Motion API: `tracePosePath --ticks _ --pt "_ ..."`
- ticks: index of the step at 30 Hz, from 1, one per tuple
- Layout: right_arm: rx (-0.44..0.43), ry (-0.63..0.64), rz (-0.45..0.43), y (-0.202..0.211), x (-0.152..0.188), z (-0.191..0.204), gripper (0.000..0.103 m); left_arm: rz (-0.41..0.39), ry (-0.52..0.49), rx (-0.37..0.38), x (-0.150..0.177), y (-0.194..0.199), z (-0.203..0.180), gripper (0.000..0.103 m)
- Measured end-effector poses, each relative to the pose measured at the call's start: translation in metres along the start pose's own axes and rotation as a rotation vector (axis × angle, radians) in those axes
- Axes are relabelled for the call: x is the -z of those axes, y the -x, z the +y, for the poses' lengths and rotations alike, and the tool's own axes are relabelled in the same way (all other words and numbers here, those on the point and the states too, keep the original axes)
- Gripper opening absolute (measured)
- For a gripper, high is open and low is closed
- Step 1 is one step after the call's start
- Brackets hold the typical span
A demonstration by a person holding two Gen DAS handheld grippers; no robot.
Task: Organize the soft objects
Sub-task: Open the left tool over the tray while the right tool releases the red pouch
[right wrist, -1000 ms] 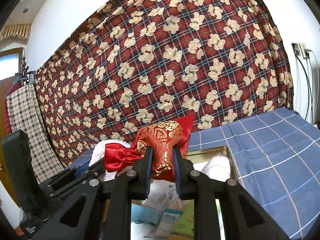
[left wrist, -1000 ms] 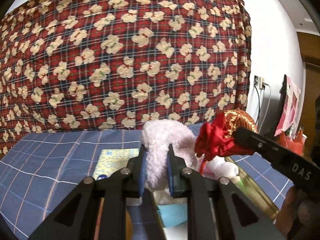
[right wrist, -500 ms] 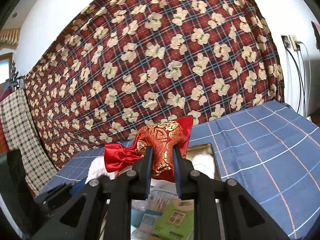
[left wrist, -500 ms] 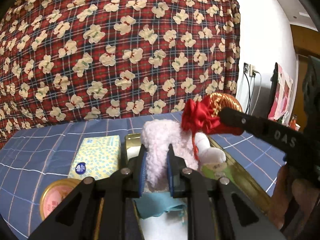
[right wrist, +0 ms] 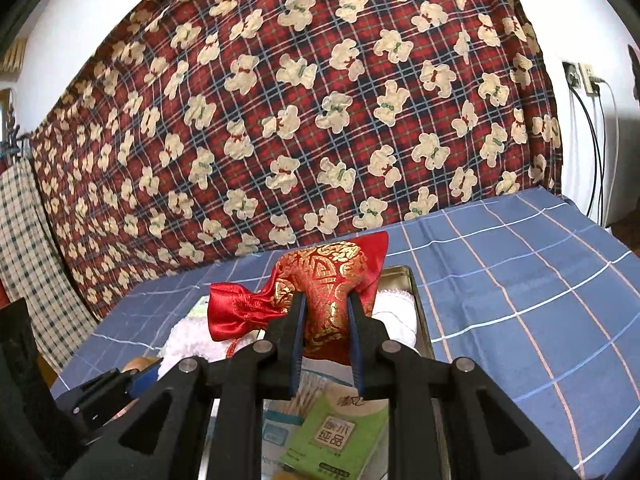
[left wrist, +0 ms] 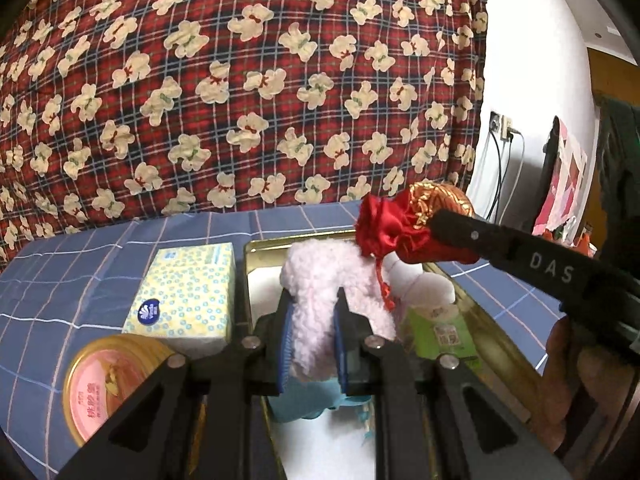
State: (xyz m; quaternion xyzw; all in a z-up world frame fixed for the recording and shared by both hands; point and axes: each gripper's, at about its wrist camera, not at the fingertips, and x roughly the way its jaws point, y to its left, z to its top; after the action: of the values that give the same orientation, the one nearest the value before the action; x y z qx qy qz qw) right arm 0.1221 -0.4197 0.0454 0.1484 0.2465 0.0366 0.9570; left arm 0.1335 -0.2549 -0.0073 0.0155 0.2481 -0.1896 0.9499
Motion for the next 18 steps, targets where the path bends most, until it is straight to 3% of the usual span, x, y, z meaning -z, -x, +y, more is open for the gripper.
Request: tracePosePath --ticks 6,8,9,10,14,18 --pt "0.045 0.045 0.039 -0.005 0.003 0.005 0.027 0.025 -0.005 0.002 0.004 -0.004 0.000 0.020" --pt "0.047 0.040 0.040 -0.005 0.004 0.005 0.045 0.024 -0.002 -0.003 0.005 -0.003 0.000 0.029" --pt "0.048 0.039 0.042 -0.005 0.004 0.005 0.065 0.015 0.000 -0.009 0.005 -0.001 0.000 0.038" --pt "0.049 0.035 0.046 -0.005 0.004 0.004 0.077 0.010 0.000 -0.013 0.005 0.000 0.001 0.049" --pt "0.065 0.032 -0.003 0.004 0.004 0.005 0.078 -0.011 -0.013 -0.015 0.004 0.008 -0.001 0.053" --pt "0.070 0.029 -0.015 0.011 0.004 0.005 0.078 -0.033 -0.004 -0.020 0.003 0.018 0.001 0.069"
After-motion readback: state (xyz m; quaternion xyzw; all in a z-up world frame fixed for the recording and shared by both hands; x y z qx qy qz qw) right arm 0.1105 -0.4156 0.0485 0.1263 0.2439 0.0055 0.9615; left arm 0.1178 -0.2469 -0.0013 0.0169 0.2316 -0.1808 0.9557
